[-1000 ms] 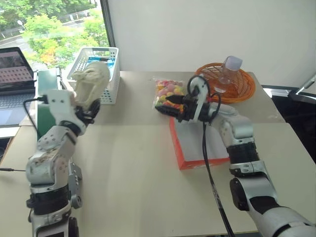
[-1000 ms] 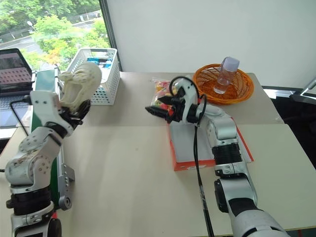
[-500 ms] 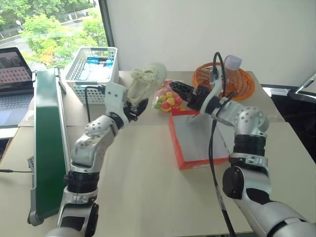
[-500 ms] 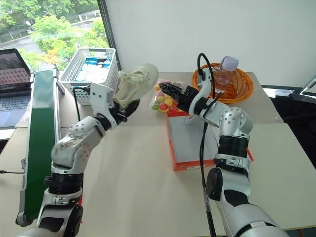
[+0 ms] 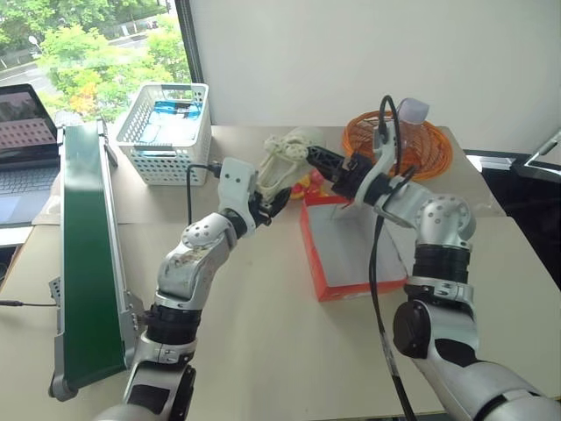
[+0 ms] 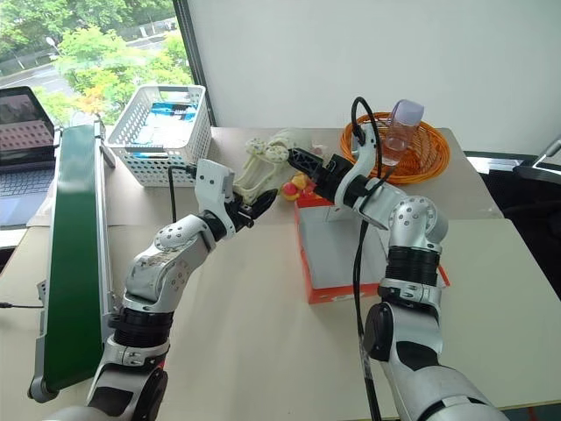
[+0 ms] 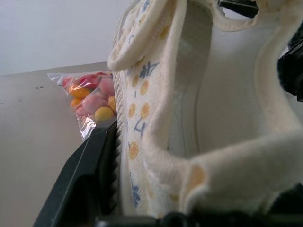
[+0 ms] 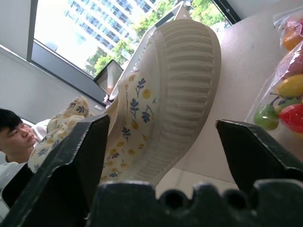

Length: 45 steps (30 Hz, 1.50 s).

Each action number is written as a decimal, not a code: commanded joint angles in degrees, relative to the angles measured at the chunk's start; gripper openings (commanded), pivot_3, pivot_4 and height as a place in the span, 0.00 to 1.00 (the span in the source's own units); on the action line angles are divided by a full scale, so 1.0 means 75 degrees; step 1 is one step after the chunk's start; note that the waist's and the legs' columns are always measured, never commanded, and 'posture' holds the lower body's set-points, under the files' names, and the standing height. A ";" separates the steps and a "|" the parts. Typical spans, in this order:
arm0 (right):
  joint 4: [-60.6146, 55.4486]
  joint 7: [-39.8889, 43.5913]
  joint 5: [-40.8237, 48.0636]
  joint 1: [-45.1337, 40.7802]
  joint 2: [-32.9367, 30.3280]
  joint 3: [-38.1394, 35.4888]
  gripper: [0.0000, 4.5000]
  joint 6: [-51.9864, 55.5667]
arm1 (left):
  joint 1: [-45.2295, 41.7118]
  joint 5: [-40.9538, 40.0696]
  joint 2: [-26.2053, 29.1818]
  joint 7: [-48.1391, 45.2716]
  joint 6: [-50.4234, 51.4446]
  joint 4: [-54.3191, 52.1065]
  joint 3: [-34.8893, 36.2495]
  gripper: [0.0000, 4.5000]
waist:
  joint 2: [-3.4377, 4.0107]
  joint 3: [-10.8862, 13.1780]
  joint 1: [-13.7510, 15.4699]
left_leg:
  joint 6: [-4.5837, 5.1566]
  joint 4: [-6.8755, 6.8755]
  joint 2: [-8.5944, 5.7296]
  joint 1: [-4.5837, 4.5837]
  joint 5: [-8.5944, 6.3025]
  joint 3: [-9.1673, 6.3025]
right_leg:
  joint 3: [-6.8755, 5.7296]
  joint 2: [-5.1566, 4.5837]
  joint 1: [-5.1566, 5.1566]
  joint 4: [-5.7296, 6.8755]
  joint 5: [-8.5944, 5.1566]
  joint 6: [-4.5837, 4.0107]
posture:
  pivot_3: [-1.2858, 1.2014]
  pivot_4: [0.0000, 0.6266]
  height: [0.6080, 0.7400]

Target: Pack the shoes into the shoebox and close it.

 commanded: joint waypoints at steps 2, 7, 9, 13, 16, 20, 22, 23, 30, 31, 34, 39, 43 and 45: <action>0.0076 0.0071 0.0211 -0.0219 0.0050 -0.0155 0.53 -0.0479 | -0.0152 -0.0024 -0.0090 0.0008 -0.0068 -0.0231 0.0058 0.62 | 0.0000 0.0000 0.0001 | 0.0000 0.0000 0.0000 0.0000 0.0000 0.0000 | 0.0000 0.0000 0.0000 0.0000 0.0000 0.0000 | 0.52 0.24 1.00; 0.0189 0.0137 0.0224 -0.0257 0.0039 -0.0115 0.17 -0.0656 | -0.0077 -0.0005 -0.0102 0.0044 0.0017 -0.0264 0.0054 0.62 | 0.0000 0.0000 0.0005 | 0.0000 0.0000 0.0000 0.0000 0.0000 0.0000 | 0.0000 0.0000 0.0000 -0.0001 0.0000 0.0000 | 0.52 0.24 1.00; 0.0214 0.0182 0.0246 -0.0276 0.0045 -0.0108 0.11 -0.0703 | -0.0029 -0.0032 -0.0087 0.0047 0.0107 -0.0313 0.0054 0.62 | 0.0000 0.0000 0.0003 | 0.0000 0.0000 0.0000 0.0000 0.0000 -0.0001 | 0.0000 0.0000 0.0001 0.0000 0.0000 0.0000 | 0.52 0.24 1.00; 0.0221 0.0249 0.0212 -0.0313 -0.0016 -0.0035 0.08 -0.0754 | 0.0095 -0.0174 0.0007 0.0005 0.0430 -0.0464 0.0166 0.62 | 0.0000 0.0000 -0.0001 | 0.0000 0.0001 0.0000 0.0000 0.0000 -0.0001 | 0.0000 0.0000 0.0000 0.0000 0.0000 0.0000 | 0.52 0.24 1.00; 0.0155 0.0293 0.0105 -0.0320 -0.0144 0.0086 0.07 -0.0773 | 0.0229 -0.0535 0.0154 -0.0309 0.0710 -0.0681 0.0346 0.81 | 0.0000 0.0000 -0.0010 | 0.0000 0.0001 0.0000 0.0000 0.0000 -0.0001 | 0.0000 0.0001 0.0000 0.0000 0.0000 0.0000 | 0.52 0.24 1.00; 0.0070 0.0071 0.0210 -0.0520 -0.0415 -0.0034 0.07 -0.0559 | 0.0444 -0.1139 0.0783 -0.0747 0.1454 -0.1188 0.0767 0.99 | 0.0002 0.0001 -0.0005 | 0.0000 0.0001 0.0000 0.0000 0.0000 -0.0002 | 0.0000 0.0000 0.0000 0.0001 0.0000 0.0000 | 0.52 0.24 1.00; -0.0029 -0.0067 0.0230 -0.0618 -0.0592 -0.0020 0.07 -0.0357 | 0.0656 -0.1410 0.1245 -0.1107 0.1738 -0.1527 0.0870 0.99 | 0.0002 0.0001 -0.0007 | 0.0000 0.0002 0.0000 0.0000 0.0000 -0.0002 | -0.0001 0.0000 0.0000 0.0002 0.0000 0.0000 | 0.52 0.24 1.00; -0.0132 -0.0220 0.0199 -0.0690 -0.0687 -0.0015 0.07 -0.0283 | 0.0800 -0.1496 0.1496 -0.1274 0.1831 -0.1683 0.0899 0.99 | 0.0003 0.0002 -0.0021 | 0.0000 0.0002 0.0001 0.0000 0.0000 -0.0003 | -0.0001 0.0001 -0.0001 0.0002 0.0000 0.0000 | 0.52 0.24 1.00; -0.0860 -0.0790 -0.0501 -0.1274 -0.2285 0.0940 0.07 0.1263 | 0.1566 -0.1266 0.2812 -0.2108 0.1579 -0.1948 0.0419 0.99 | 0.0009 0.0005 0.0011 | 0.0001 0.0001 -0.0001 0.0002 -0.0001 -0.0001 | -0.0001 -0.0003 -0.0002 0.0003 -0.0003 -0.0001 | 0.52 0.24 1.00; -0.0880 -0.0490 -0.0320 -0.1362 -0.2557 0.1024 0.07 0.1673 | 0.1534 -0.1219 0.2833 -0.2153 0.1493 -0.1875 0.0308 0.99 | 0.0010 0.0006 0.0029 | 0.0001 0.0001 -0.0001 0.0003 -0.0001 -0.0001 | -0.0002 -0.0003 -0.0001 0.0000 -0.0004 -0.0003 | 0.52 0.24 1.00; -0.1023 0.0761 -0.0420 -0.1592 -0.3905 0.2412 0.07 0.2624 | 0.1280 -0.0986 0.2782 -0.2337 0.1201 -0.1652 -0.0181 0.99 | 0.0016 0.0010 0.0055 | 0.0004 0.0001 -0.0003 -0.0002 -0.0003 0.0001 | -0.0001 -0.0005 -0.0001 -0.0010 -0.0004 -0.0003 | 0.52 0.24 1.00; -0.1079 0.1923 -0.1011 -0.1488 -0.4943 0.3985 0.07 0.2418 | 0.1002 -0.0703 0.2696 -0.2549 0.0833 -0.1506 -0.0699 0.99 | 0.0016 0.0010 -0.0001 | 0.0011 0.0002 -0.0001 0.0002 -0.0007 0.0005 | 0.0007 -0.0003 0.0001 -0.0013 -0.0005 -0.0003 | 0.52 0.24 1.00; -0.0901 0.2472 -0.1483 -0.1466 -0.5210 0.4749 0.07 0.2194 | 0.0983 -0.0674 0.2813 -0.2837 0.0757 -0.1625 -0.0896 0.99 | 0.0017 0.0010 -0.0033 | 0.0011 0.0003 -0.0001 0.0006 -0.0007 0.0003 | 0.0012 0.0002 -0.0001 -0.0009 -0.0006 -0.0003 | 0.52 0.24 1.00; -0.0769 0.2660 -0.1772 -0.1470 -0.5244 0.5040 0.07 0.1994 | 0.1008 -0.0651 0.2818 -0.2877 0.0765 -0.1648 -0.0906 0.99 | 0.0018 0.0010 -0.0029 | 0.0011 0.0003 -0.0001 0.0004 -0.0007 0.0004 | 0.0015 0.0002 -0.0005 -0.0009 -0.0006 -0.0003 | 0.52 0.24 1.00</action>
